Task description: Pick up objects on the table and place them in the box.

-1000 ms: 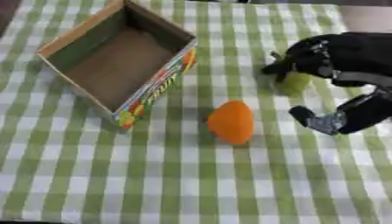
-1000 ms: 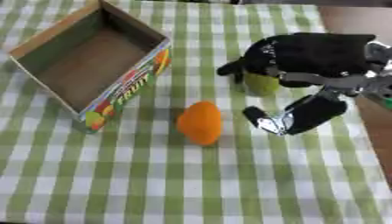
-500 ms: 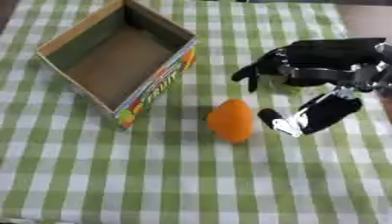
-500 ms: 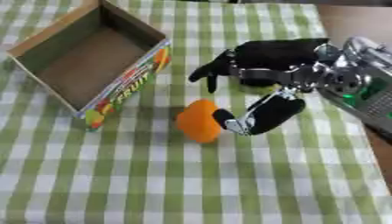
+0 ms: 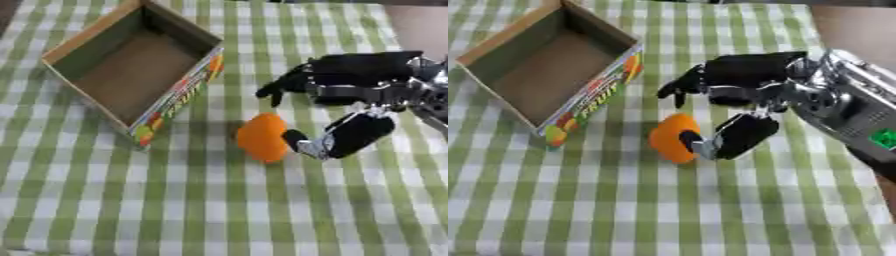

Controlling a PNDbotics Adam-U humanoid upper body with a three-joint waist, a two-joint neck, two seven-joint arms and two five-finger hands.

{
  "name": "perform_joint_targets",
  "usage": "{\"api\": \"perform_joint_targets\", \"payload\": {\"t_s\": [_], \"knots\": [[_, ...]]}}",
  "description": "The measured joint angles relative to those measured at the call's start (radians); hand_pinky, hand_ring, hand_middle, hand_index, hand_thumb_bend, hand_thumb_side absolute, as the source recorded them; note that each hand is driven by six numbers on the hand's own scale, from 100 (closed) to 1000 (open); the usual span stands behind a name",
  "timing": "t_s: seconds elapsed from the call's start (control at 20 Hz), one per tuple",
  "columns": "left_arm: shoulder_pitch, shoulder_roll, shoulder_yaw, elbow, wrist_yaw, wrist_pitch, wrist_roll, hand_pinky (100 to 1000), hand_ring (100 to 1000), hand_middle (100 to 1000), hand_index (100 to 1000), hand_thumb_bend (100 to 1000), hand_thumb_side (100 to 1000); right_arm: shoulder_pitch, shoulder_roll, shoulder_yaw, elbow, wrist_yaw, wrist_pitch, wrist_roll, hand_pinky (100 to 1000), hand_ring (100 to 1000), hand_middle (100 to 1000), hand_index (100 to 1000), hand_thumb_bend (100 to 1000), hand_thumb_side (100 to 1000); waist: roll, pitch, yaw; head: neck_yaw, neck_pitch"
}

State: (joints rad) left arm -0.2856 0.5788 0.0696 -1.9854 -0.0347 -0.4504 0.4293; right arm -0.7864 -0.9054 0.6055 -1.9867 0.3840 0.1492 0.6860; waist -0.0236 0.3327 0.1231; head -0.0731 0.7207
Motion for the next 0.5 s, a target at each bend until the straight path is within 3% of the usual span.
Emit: {"api": "perform_joint_targets", "payload": {"t_s": [0.25, 0.5], "knots": [[0.000, 0.000, 0.000, 0.000, 0.001, -0.001, -0.002, 748, 716, 717, 851, 220, 453, 0.009, 0.014, 0.002, 0.000, 0.035, -0.001, 0.018, 977, 100, 796, 992, 100, 577, 0.002, 0.001, 0.001, -0.003, 0.000], [0.000, 0.000, -0.003, 0.000, 0.007, 0.001, -0.006, 748, 721, 717, 851, 216, 457, 0.023, 0.025, 0.008, 0.004, 0.065, 0.004, 0.035, 976, 100, 786, 993, 100, 655, 0.003, 0.006, 0.002, -0.007, 0.000]]}}
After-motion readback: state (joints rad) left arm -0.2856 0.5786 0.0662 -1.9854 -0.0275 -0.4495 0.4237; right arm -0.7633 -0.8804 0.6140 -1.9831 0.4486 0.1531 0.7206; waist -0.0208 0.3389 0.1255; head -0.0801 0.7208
